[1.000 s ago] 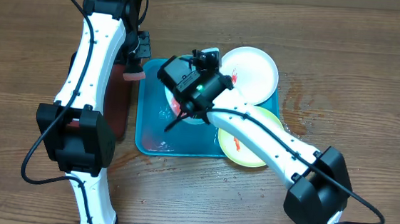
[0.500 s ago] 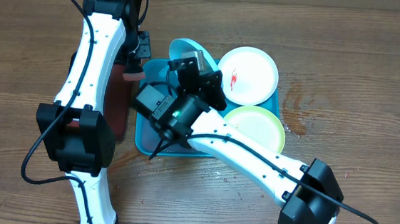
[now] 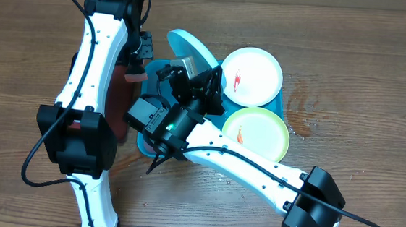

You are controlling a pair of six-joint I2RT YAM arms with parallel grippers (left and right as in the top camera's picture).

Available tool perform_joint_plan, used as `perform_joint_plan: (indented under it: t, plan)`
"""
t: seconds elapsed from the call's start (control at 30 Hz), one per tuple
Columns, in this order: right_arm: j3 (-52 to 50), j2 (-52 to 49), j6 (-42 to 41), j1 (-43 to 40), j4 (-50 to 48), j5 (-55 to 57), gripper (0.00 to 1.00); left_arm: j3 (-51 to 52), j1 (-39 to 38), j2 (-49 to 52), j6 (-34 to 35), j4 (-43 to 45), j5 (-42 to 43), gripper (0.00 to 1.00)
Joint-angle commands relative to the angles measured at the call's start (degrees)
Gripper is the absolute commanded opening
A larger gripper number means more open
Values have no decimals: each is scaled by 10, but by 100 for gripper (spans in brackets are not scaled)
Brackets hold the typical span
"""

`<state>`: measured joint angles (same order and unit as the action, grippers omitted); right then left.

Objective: Clean dirty plates on tray and stack at the side

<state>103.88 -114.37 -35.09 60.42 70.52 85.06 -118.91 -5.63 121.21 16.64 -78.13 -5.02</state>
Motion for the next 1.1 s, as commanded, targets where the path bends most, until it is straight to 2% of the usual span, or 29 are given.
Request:
perform_joint_plan:
  t: [0.0, 0.17, 0.43, 0.53, 0.63, 0.77, 0.8, 0.97, 1.07]
  plan:
    - [20, 25, -32, 0, -1, 27, 4, -12, -4, -6, 14, -1, -3, 4]
    - [19, 25, -75, -3, -1, -8, 4, -12, -4, -6, 14, 0, -3, 4]
    - [4, 25, -195, -41, 19, -161, 4, -12, -4, -6, 14, 0, -3, 4]
    - [-13, 25, -245, -65, 18, -242, 4, -12, -4, -6, 14, 0, -3, 4]
    - [-29, 23, -301, -100, 12, -370, 4, -12, -4, -6, 14, 0, -3, 4]
    - [-65, 23, -312, -146, -44, -549, 4, -12, -4, -6, 14, 0, -3, 4]
    - [-89, 22, -308, -166, -80, -634, 4, -12, -4, -6, 14, 0, -3, 4]
    - [-152, 21, -288, -197, -158, -764, 4, -12, -4, -6, 14, 1, -3, 4]
    - [-192, 21, -288, -200, -195, -794, 4, -12, -4, -6, 14, 2, -3, 4]
